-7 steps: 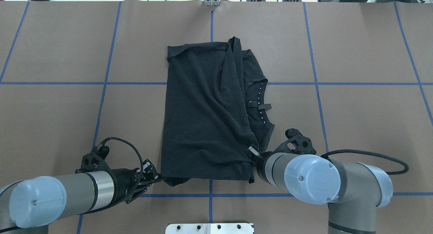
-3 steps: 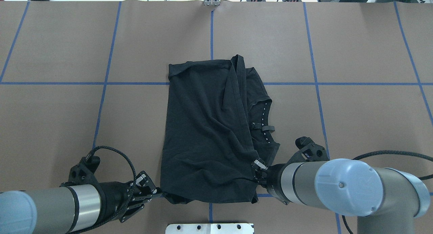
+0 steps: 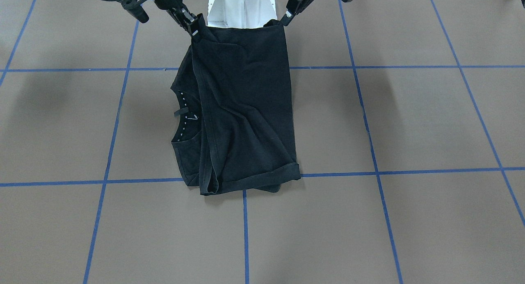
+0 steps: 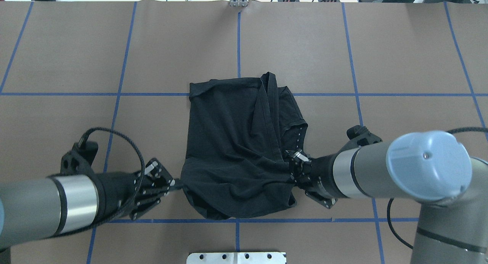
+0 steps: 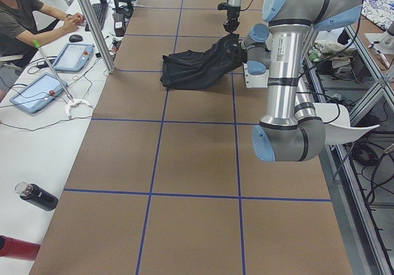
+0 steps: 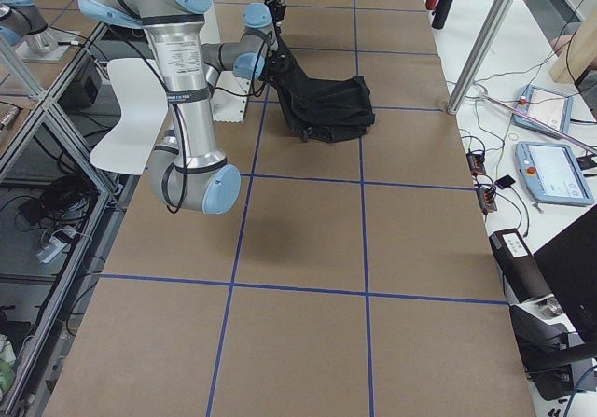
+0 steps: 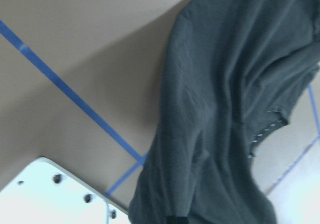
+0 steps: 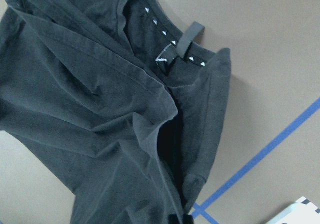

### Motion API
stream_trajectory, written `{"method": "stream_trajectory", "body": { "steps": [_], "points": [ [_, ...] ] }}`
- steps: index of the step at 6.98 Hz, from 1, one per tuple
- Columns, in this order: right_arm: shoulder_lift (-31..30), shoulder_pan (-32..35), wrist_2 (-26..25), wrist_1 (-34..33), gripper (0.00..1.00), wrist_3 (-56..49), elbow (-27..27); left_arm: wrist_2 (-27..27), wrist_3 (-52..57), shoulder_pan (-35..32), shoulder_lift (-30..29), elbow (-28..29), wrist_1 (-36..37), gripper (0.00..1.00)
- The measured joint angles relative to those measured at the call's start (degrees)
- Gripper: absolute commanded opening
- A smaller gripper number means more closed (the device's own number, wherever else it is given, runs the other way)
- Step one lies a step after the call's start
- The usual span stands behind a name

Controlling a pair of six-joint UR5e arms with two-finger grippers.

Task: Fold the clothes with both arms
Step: 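Lift the near edge with both grippers and fold it toward the far edge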

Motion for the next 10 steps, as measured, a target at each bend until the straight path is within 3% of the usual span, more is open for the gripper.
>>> {"method": "stream_trajectory", "body": {
  "steps": [3, 5, 8, 9, 10],
  "points": [
    [8.0, 12.0, 8.1, 0.3, 0.00, -2.2, -14.3, -6.0, 8.6, -15.2, -10.9, 16.2, 1.8, 0.00],
    [12.3, 16.5, 11.8, 0.7, 0.00, -7.1, -23.2, -6.6, 10.7, -20.3, -14.2, 26.1, -2.5, 0.00],
    [18.6, 20.8, 14.9, 8.9, 0.00, -11.5, -39.1, -7.3, 11.0, -23.7, -19.1, 36.6, -7.3, 0.00],
    [21.1, 21.7, 15.8, 10.3, 0.55, -12.6, -43.8, -7.4, 11.0, -24.7, -21.5, 42.6, -10.8, 0.36],
    [24.2, 22.4, 16.0, 10.9, 1.00, -13.4, -48.7, -7.4, 11.6, -26.0, -24.3, 49.8, -14.7, 0.93]
  ]
}}
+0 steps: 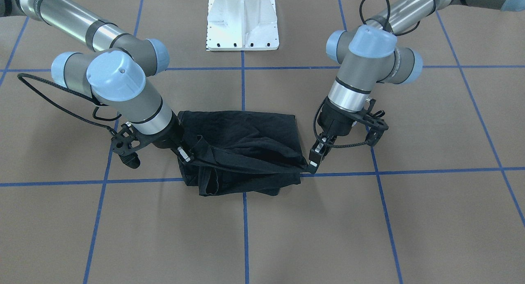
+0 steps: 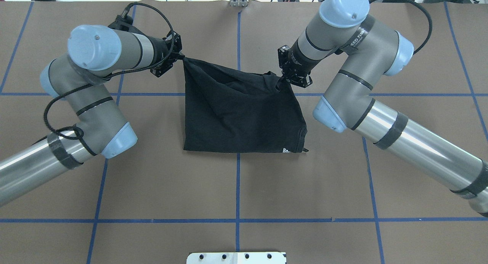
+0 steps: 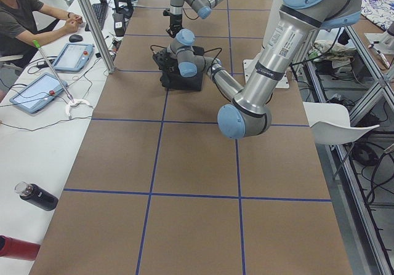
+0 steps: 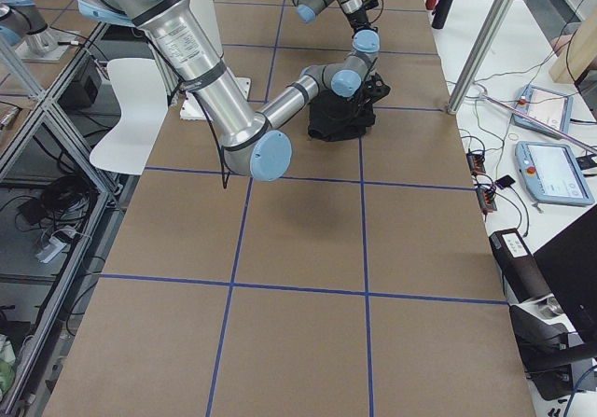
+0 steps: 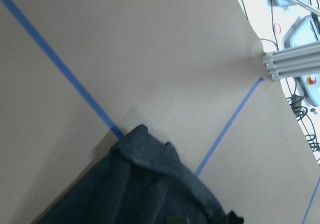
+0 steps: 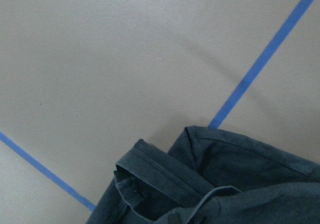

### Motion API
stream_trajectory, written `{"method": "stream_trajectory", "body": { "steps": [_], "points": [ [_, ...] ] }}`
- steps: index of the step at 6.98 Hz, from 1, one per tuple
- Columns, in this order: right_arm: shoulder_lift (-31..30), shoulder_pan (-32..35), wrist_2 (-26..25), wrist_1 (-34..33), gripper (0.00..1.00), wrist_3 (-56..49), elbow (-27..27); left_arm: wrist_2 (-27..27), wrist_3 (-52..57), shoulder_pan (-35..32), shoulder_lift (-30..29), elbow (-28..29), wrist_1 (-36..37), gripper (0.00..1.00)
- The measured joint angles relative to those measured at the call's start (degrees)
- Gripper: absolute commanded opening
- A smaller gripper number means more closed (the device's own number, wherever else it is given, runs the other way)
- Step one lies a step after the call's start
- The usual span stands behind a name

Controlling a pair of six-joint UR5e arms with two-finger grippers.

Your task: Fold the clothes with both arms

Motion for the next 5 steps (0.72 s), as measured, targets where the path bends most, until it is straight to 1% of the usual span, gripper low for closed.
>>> {"method": "stream_trajectory", "body": {
  "steps": [1, 2, 3, 4, 5],
  "points": [
    [3.8, 0.9, -0.3, 1.1, 1.00, -0.9, -6.0, 0.0, 1.6, -1.3, -2.9, 6.9, -3.4, 1.00],
    [7.6, 2.5, -0.7, 3.2, 1.00, -2.2, -12.4, 0.1, 3.6, -2.6, -4.9, 12.3, -6.0, 1.00],
    [10.0, 4.2, -0.5, 4.5, 1.00, -3.6, -16.3, 0.1, 4.7, -3.7, -5.8, 14.8, -7.6, 1.00],
    [11.0, 5.3, 0.2, 5.0, 1.00, -4.5, -17.6, -0.1, 5.4, -4.3, -6.0, 15.5, -8.1, 1.00],
    [10.8, 5.8, 0.4, 5.2, 1.00, -5.3, -17.5, -1.3, 7.0, -4.7, -5.9, 15.0, -8.2, 1.00]
  ]
}}
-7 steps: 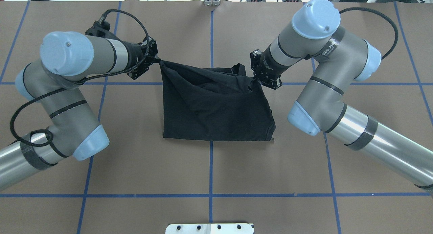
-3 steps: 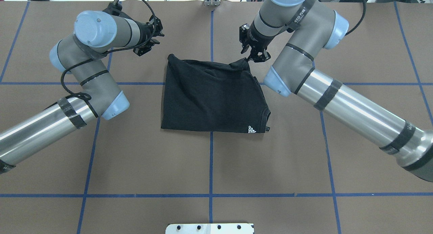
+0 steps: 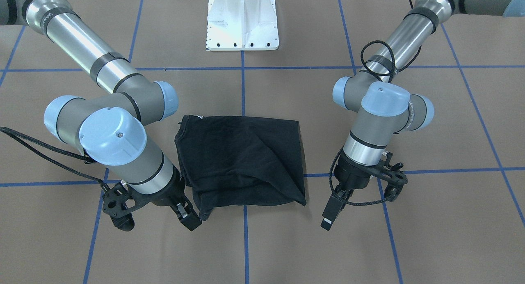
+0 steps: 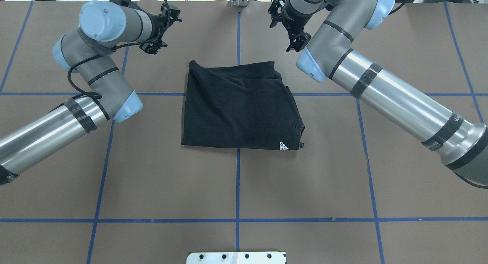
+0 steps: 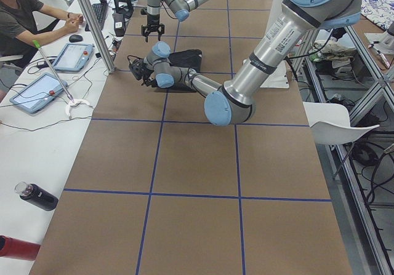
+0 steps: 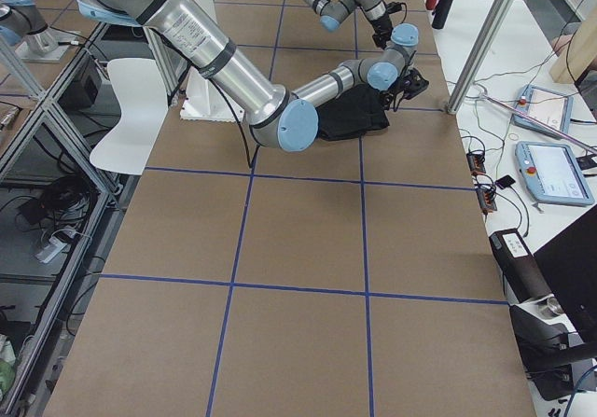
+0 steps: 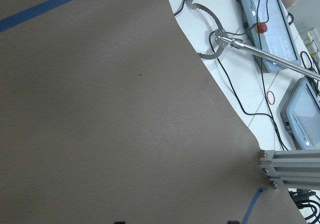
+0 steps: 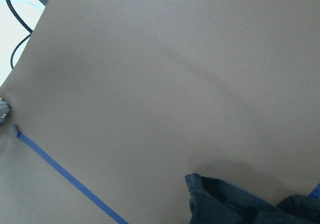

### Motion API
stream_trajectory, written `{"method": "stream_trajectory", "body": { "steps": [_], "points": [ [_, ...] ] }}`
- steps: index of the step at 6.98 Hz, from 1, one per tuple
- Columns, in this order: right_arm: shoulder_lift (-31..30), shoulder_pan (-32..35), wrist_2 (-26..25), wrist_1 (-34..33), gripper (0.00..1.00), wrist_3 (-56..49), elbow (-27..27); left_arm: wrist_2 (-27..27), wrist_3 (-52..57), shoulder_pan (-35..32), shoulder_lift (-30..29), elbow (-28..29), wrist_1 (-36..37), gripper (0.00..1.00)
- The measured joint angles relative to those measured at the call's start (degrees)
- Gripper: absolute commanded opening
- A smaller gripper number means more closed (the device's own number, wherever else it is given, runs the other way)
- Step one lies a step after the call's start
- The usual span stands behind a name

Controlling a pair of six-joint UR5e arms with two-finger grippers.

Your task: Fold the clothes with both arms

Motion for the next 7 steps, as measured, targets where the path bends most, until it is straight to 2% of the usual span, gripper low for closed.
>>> {"method": "stream_trajectory", "body": {
  "steps": [1, 2, 5, 6, 7],
  "points": [
    [-2.1, 0.3, -0.1, 0.2, 1.00, -2.8, 2.0, -2.1, 3.8, -0.4, 1.5, -2.4, 0.1, 1.00],
    [-5.8, 0.8, -0.4, 0.2, 1.00, -9.1, 5.7, -4.2, 10.5, -0.7, 5.7, -7.6, 0.3, 1.00],
    [-19.1, 5.0, -0.4, -0.9, 1.00, -37.4, 15.8, -7.9, 40.4, -2.9, 21.5, -23.8, 3.2, 1.00],
    [-23.6, 7.8, 0.8, -1.0, 1.00, -47.6, 18.1, -10.0, 51.8, -5.5, 27.1, -26.9, 3.7, 1.00],
    [-27.6, 10.8, 2.4, -1.5, 1.00, -56.9, 19.8, -14.5, 64.4, -10.1, 32.4, -28.5, 3.9, 1.00]
  ]
}}
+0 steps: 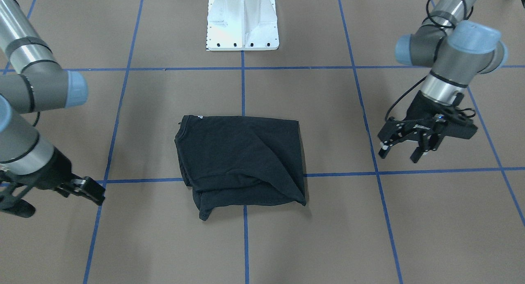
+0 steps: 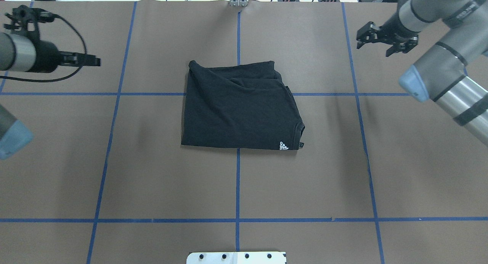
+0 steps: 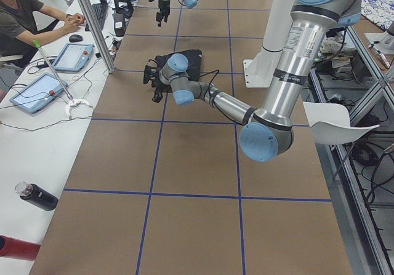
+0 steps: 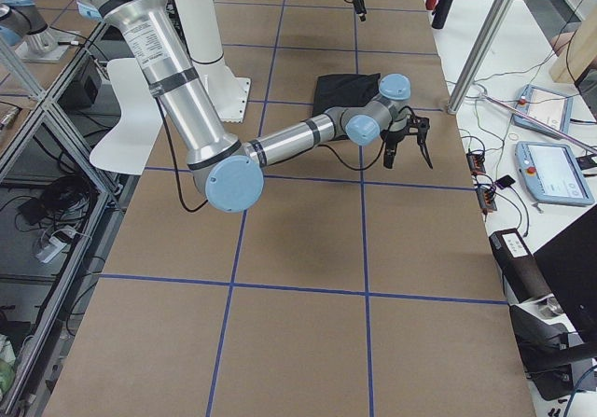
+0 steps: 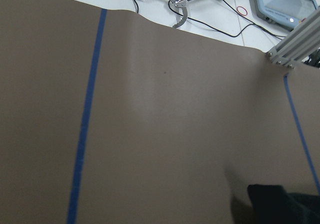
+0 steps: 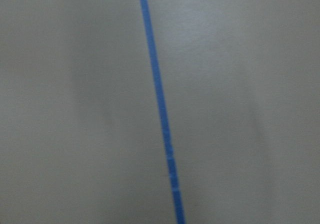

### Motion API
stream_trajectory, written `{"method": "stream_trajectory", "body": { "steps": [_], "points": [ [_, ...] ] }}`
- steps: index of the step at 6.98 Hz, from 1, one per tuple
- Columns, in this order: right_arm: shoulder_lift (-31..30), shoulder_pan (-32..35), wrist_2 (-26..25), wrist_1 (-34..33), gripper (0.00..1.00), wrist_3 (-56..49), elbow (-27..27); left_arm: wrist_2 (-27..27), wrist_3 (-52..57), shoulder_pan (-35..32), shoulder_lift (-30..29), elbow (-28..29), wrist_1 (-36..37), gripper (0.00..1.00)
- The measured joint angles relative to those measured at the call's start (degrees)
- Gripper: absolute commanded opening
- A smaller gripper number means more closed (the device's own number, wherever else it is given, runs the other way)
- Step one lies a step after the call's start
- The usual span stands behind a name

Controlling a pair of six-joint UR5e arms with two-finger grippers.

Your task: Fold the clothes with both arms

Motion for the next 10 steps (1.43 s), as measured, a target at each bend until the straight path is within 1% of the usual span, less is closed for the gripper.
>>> {"method": "stream_trajectory", "body": {
  "steps": [1, 2, 3, 4, 5, 6, 7, 8, 9, 10],
  "points": [
    [-4.3, 2.8, 1.2, -1.3, 1.00, -9.8, 1.9, -5.0, 12.2, -5.6, 4.6, -0.2, 0.2, 1.00],
    [-8.9, 5.1, 1.7, -3.3, 1.00, -19.7, 4.4, -9.1, 22.2, -10.8, 8.8, 0.2, 0.3, 1.00],
    [-14.1, 7.3, 2.3, -5.4, 1.00, -28.3, 7.7, -12.7, 30.5, -15.5, 12.4, 1.2, 0.5, 1.00],
    [-19.6, 10.2, 4.5, -6.9, 1.00, -35.1, 11.0, -16.0, 37.4, -19.6, 15.6, 2.9, 0.5, 1.00],
    [-23.9, 12.9, 7.4, -7.7, 1.00, -39.7, 12.9, -19.2, 42.4, -22.8, 18.3, 5.1, 0.6, 1.00],
    [-27.0, 14.8, 9.0, -8.0, 1.00, -43.4, 13.8, -22.6, 45.4, -25.3, 20.4, 6.5, 0.8, 1.00],
    [-28.7, 15.5, 9.4, -8.0, 1.00, -46.1, 14.1, -25.2, 46.4, -27.3, 21.5, 6.5, 2.5, 1.00],
    [-29.4, 15.9, 9.5, -8.4, 1.00, -47.4, 14.2, -26.4, 46.7, -29.7, 21.6, 4.4, 7.8, 1.00],
    [-29.6, 16.3, 9.6, -9.3, 1.00, -48.0, 14.4, -26.4, 47.0, -31.7, 21.6, 1.1, 14.1, 1.00],
    [-29.5, 16.8, 9.7, -11.0, 1.00, -48.2, 14.8, -25.9, 47.2, -32.5, 21.6, -1.6, 18.0, 1.00]
  ]
}}
